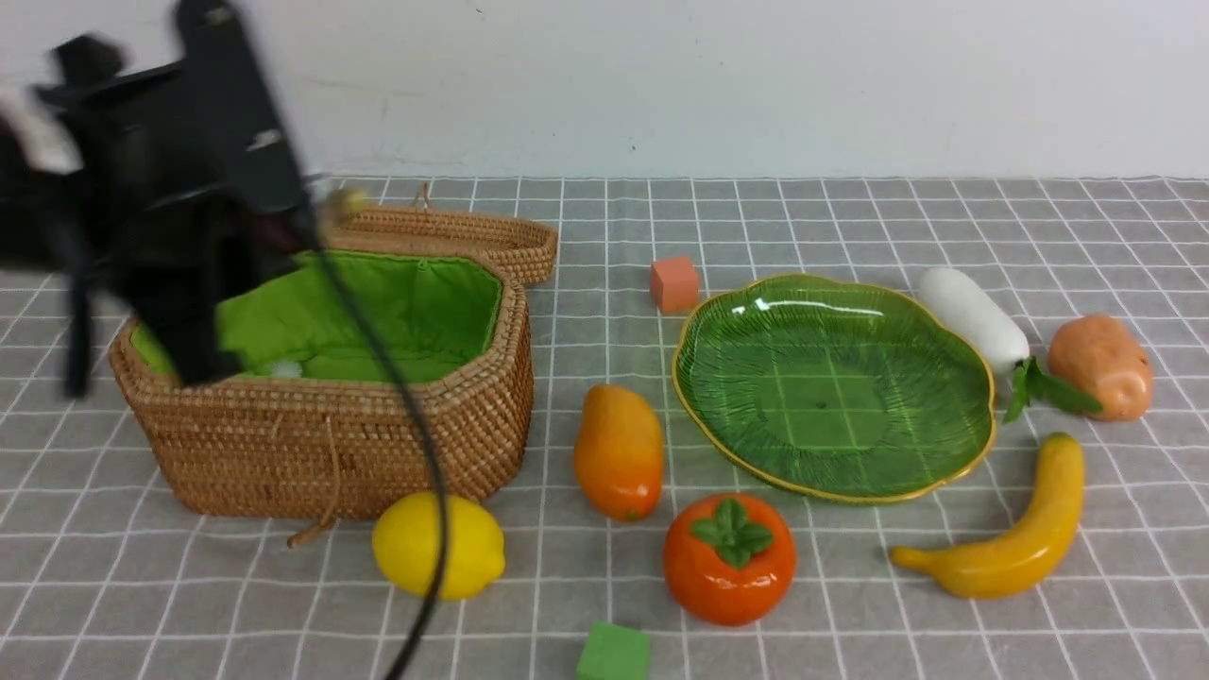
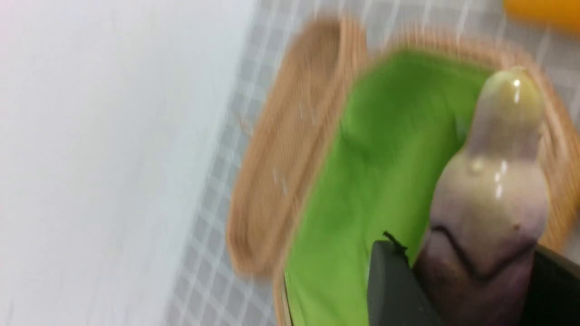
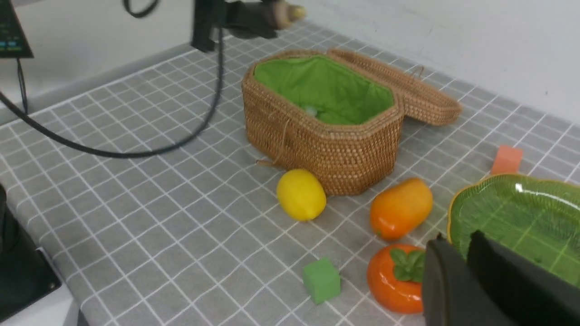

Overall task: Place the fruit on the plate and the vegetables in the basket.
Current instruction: Use the left arm to grab an eggplant and put it into the left basket, then grab a lemon with your left arm and place it on the plate on the right

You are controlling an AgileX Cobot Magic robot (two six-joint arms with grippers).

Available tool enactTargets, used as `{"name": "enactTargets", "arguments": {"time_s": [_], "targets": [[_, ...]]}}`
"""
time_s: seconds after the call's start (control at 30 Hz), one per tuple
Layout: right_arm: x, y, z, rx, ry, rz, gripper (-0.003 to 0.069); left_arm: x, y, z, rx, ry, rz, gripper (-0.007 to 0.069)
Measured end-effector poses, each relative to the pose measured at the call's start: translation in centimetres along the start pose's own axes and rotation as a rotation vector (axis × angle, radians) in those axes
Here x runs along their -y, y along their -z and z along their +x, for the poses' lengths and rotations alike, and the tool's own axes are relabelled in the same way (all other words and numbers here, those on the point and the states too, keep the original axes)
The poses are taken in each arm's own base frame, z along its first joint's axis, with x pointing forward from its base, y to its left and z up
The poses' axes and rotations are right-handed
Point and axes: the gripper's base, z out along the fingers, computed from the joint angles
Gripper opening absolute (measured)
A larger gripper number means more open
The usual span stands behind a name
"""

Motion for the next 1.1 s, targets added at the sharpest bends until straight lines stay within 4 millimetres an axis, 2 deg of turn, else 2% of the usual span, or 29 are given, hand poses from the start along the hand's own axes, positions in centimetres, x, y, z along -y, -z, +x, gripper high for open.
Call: {"name": "enactTargets", "arguments": {"time_s": [0.07,0.1,0.2,0.3,0.37,0.47,0.53,0.67,0.7,0.73,0.8,0.83,0.9,0.97,1.0,1.03,1.1], "targets": [[0.0,0.0,0.0,-0.001,-0.007,0.0,0.0087,-0.1,-1.0,-0.3,-0.002,-0.007,0.008,0.0301],[0.0,0.0,0.0,-0.002,-0.023,-0.001,0.0087,-0.2,-3.6,-0.4,-0.026,-0.023,0.032,0.0301],[-0.1,0.0,0.1,-0.015,-0.062,-0.01,0.0087,0.4,-7.2,0.0,-0.058,-0.049,0.071,0.0301],[-0.1,0.0,0.2,-0.023,-0.091,-0.014,0.0087,1.0,-9.0,0.2,-0.062,-0.058,0.08,0.0325],[-0.1,0.0,0.2,-0.023,-0.096,-0.014,0.0087,1.0,-9.4,0.2,-0.057,-0.058,0.075,0.0369],[-0.1,0.0,0.2,-0.025,-0.1,-0.015,0.0087,0.7,-9.2,0.1,-0.047,-0.06,0.059,0.0553],[-0.1,0.0,0.2,-0.025,-0.1,-0.015,0.0087,0.7,-9.0,0.1,-0.055,-0.053,0.069,0.0631],[-0.2,0.0,0.2,-0.025,-0.1,-0.016,0.0087,1.2,-8.1,0.4,-0.103,0.061,0.139,0.0657],[-0.2,0.1,0.2,-0.026,-0.099,-0.017,0.0087,1.4,-7.4,0.4,-0.125,0.179,0.17,0.0637],[-0.2,0.1,0.1,-0.025,-0.098,-0.017,0.0087,1.4,-7.2,0.4,-0.126,0.197,0.172,0.0637],[-0.2,0.1,0.1,-0.029,-0.096,-0.019,0.0087,1.9,-5.5,0.1,-0.18,0.413,0.227,0.0512],[-0.2,0.1,0.2,-0.034,-0.095,-0.019,0.0087,2.1,-4.9,0.0,-0.199,0.436,0.246,0.0473],[-0.3,0.2,0.3,-0.046,-0.095,-0.024,0.0092,3.1,-3.7,-0.7,-0.236,0.403,0.306,0.0327],[-0.3,0.2,0.4,-0.055,-0.095,-0.028,0.0095,4.7,-2.2,-1.6,-0.257,0.286,0.398,0.0182],[-0.3,0.2,0.4,-0.058,-0.095,-0.029,0.0095,5.0,-2.0,-1.7,-0.259,0.272,0.409,0.0169],[-0.4,0.2,0.6,-0.076,-0.092,-0.032,0.0099,7.0,-0.9,-2.4,-0.282,0.141,0.517,0.0081],[-0.4,0.2,0.7,-0.095,-0.086,-0.032,0.0101,8.9,-0.5,-2.9,-0.296,0.061,0.594,0.0046]]}}
